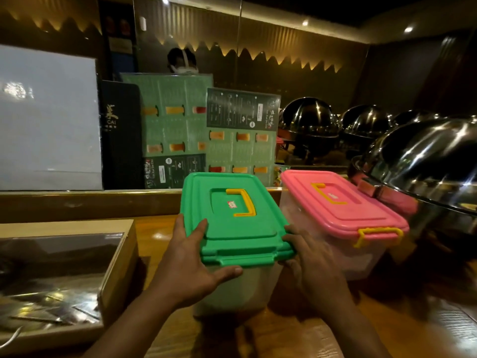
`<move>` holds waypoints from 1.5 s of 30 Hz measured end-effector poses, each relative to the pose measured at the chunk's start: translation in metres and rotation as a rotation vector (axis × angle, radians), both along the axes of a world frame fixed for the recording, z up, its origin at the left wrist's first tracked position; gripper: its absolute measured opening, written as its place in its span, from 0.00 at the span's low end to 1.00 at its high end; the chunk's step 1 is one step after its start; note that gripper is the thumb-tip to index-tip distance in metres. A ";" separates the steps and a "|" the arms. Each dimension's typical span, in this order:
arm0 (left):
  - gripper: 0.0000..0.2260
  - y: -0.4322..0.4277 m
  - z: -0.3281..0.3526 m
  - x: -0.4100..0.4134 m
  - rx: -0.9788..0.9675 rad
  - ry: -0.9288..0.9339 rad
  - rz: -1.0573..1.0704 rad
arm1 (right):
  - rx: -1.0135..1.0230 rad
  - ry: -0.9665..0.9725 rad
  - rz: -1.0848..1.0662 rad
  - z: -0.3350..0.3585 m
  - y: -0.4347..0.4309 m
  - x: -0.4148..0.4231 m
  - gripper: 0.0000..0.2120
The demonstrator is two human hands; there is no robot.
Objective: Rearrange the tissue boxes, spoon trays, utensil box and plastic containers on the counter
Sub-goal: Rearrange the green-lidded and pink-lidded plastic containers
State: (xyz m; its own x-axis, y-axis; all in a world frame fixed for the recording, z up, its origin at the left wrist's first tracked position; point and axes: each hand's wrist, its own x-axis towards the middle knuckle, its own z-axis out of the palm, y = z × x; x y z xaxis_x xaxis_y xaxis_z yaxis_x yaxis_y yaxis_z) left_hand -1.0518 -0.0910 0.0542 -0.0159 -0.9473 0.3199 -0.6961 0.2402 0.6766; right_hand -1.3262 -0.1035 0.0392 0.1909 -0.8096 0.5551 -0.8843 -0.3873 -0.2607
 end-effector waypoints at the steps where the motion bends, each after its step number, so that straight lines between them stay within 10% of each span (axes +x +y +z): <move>1: 0.63 -0.002 0.000 -0.006 -0.003 0.001 -0.006 | -0.005 0.007 -0.012 0.001 -0.001 -0.006 0.24; 45: 0.61 -0.034 0.004 -0.077 0.090 0.068 0.028 | 0.007 0.209 -0.203 -0.003 -0.043 -0.075 0.27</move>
State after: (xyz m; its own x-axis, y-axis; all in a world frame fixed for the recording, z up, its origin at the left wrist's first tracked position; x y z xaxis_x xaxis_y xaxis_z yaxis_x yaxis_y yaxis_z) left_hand -1.1284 -0.1248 0.0579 0.0301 -0.9720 0.2328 -0.6537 0.1571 0.7403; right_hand -1.4015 -0.1462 0.0362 0.1341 -0.8467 0.5148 -0.9784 -0.1957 -0.0672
